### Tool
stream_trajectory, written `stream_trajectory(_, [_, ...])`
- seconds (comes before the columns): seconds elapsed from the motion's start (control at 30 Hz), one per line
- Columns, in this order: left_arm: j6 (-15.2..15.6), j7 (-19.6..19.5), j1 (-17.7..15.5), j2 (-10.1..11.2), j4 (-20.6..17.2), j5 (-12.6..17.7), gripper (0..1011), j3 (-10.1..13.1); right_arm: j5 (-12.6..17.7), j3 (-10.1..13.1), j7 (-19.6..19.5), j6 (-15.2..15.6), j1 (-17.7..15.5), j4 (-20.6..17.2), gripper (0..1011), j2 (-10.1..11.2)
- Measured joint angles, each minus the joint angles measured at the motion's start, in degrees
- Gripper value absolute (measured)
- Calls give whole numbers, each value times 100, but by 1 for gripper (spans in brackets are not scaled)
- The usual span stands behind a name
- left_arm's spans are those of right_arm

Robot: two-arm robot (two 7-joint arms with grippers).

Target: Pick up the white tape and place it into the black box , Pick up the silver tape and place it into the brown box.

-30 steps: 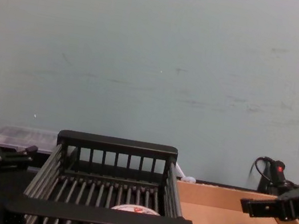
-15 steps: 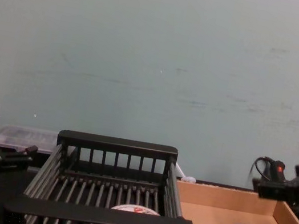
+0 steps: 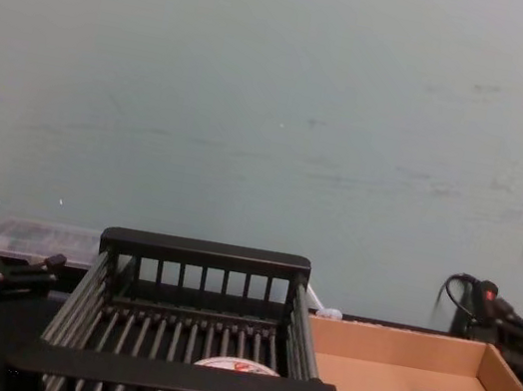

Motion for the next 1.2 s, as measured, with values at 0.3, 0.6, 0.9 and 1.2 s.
stream_trajectory(0.3, [0, 0, 0, 0, 0, 0, 1001, 0, -124, 142, -75, -103, -202, 67, 1002, -59])
stream_trajectory(0.6, [0, 0, 0, 0, 0, 0, 1001, 0, -125, 130, -79, -111, -195, 66, 1002, -57])
stream_trajectory(0.9, [0, 0, 0, 0, 0, 0, 1001, 0, -127, 121, -84, -123, -191, 68, 1002, -53])
stream_trajectory(1.2, [0, 0, 0, 0, 0, 0, 1001, 0, -131, 117, -88, -130, -187, 69, 1002, -51])
